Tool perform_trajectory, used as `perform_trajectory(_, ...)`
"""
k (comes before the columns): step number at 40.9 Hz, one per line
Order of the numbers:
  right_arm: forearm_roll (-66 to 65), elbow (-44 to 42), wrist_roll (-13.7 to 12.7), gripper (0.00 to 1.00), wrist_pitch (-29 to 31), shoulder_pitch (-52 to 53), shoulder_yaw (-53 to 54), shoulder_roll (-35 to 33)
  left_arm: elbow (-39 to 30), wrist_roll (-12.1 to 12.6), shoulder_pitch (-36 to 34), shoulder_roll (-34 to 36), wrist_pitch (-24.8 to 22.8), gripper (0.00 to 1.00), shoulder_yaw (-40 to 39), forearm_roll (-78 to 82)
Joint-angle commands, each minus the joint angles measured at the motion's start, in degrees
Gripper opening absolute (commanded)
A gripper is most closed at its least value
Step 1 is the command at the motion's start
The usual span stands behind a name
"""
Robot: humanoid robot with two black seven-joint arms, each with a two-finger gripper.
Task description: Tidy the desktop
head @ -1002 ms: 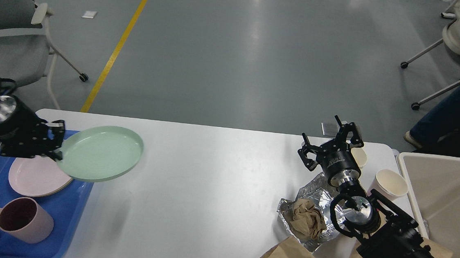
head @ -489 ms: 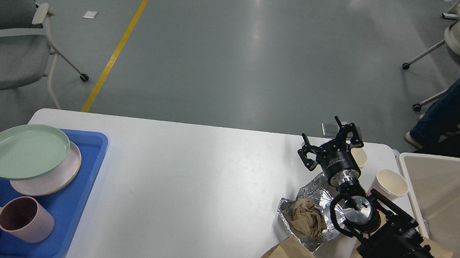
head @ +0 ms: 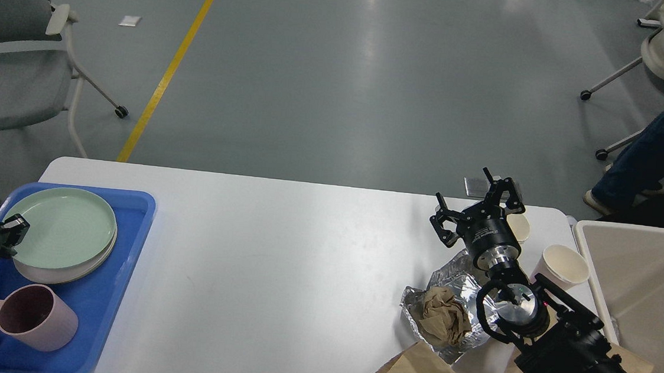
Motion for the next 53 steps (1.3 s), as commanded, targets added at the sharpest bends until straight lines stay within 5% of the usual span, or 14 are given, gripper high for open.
perform_trajectory(1, 0.00, 0.00, 0.00, 1.00, 0.02, 0.09, 0.03, 0.00, 0.03, 0.21, 0.54, -0.82, 0.25, 0.15, 0.02, 0.07)
perform_trajectory(4, 0.00, 0.00, 0.00, 1.00, -0.07, 0.09, 0.03, 0.00, 0.03, 0.30, 0.54, -0.82, 0.25, 0.38, 0.20, 0.16)
perform_trajectory(7, 0.00, 0.00, 0.00, 1.00, 0.02, 0.00, 0.03, 0.00, 0.03, 0.65, 0.45, -0.73, 0.25, 0.50, 0.11, 0.07)
perform_trajectory(10, 0.00, 0.00, 0.00, 1.00, 0.02, 0.00, -0.06, 0.00, 0.03, 0.83, 0.01, -0.64, 0.25, 0.80, -0.06, -0.02)
perform_trajectory(15, 0.00, 0.00, 0.00, 1.00, -0.07, 0.09, -0.06, 0.00, 0.03, 0.91, -0.34, -0.29, -0.10, 0.92, -0.06, -0.54)
perform_trajectory(23, 0.00, 0.00, 0.00, 1.00, -0.07, 0.00, 0.03, 0.00, -0.06, 1.44, -3.32, 3.31, -2.56, 0.97, -1.03, -3.53)
perform_trajectory(28, 0.00, 0.00, 0.00, 1.00, 0.02, 0.00, -0.06, 0.00, -0.06, 5.39, -8.15, 6.56, -8.01, 0.97, -5.42, -7.57)
perform_trajectory(36, 0.00, 0.00, 0.00, 1.00, 0.02, 0.00, 0.03, 0.00, 0.03, 9.70, -9.04, 8.59, -6.53, 0.97, -21.13, -13.73)
perform_trajectory(41, 0.00, 0.00, 0.00, 1.00, 0.02, 0.00, -0.06, 0.00, -0.06, 9.53, -7.20, 6.13, 2.95, 0.97, -33.44, -14.08)
perform_trajectory(49, 0.00, 0.00, 0.00, 1.00, 0.02, 0.00, -0.06, 0.00, 0.03, 7.78, -6.40, -5.29, 24.92, 0.97, -44.45, -13.11)
perform_trajectory(53, 0.00, 0.00, 0.00, 1.00, 0.02, 0.00, -0.06, 0.00, -0.15, 0.58, -6.67, -9.07, 28.37, 0.97, -45.76, -13.73)
